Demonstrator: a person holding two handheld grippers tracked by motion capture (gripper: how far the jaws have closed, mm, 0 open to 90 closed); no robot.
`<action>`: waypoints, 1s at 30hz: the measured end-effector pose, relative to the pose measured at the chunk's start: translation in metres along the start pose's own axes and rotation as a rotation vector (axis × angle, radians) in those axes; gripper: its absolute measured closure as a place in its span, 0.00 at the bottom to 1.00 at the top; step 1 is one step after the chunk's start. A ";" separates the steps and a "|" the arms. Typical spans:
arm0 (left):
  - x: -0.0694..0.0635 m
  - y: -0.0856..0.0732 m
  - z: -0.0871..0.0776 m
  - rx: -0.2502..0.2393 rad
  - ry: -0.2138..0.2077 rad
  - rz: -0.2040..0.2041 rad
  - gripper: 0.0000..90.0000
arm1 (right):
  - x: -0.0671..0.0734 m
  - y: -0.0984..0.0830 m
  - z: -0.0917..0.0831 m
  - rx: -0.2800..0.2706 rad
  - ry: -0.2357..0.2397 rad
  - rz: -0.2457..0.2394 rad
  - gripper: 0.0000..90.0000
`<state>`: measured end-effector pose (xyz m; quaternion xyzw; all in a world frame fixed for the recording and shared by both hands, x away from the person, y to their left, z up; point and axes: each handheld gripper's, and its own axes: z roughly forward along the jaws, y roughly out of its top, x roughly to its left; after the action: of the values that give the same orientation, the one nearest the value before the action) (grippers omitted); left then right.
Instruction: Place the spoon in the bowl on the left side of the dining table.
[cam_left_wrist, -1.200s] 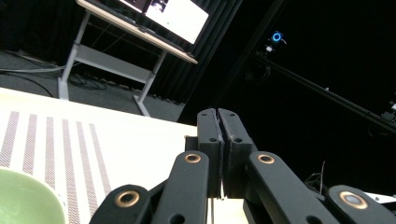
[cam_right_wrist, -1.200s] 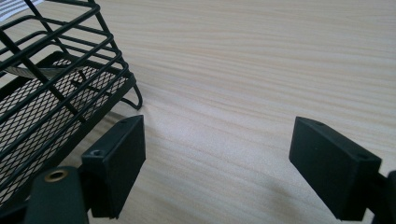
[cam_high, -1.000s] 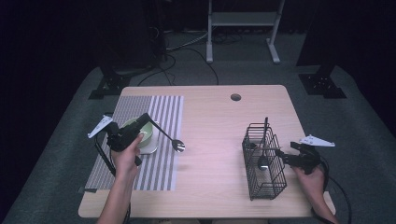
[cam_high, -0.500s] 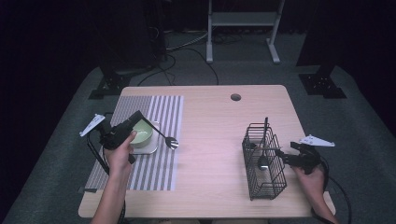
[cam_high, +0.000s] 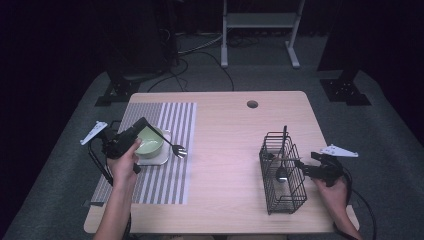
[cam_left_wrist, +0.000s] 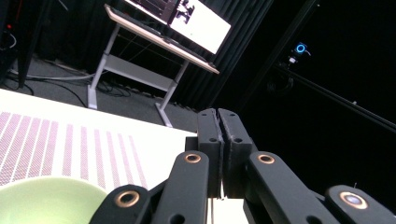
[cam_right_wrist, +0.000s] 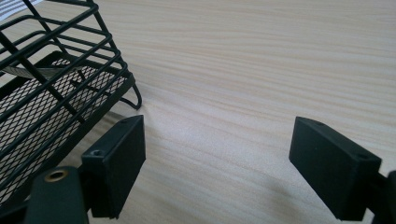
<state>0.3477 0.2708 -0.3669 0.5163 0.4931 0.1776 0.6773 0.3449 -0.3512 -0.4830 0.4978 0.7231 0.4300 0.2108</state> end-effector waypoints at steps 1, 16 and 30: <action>0.001 0.001 0.000 0.002 0.001 0.004 0.99 | 0.000 0.000 0.000 0.000 0.000 0.000 0.19; 0.009 0.007 -0.004 -0.011 0.036 -0.003 0.99 | 0.000 0.000 0.000 0.002 0.000 0.001 0.19; 0.019 0.014 -0.010 -0.028 0.070 -0.012 0.99 | 0.000 0.000 0.000 0.001 -0.001 0.000 0.19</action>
<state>0.3517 0.2961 -0.3643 0.4972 0.5170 0.1984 0.6679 0.3449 -0.3510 -0.4830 0.4982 0.7233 0.4294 0.2106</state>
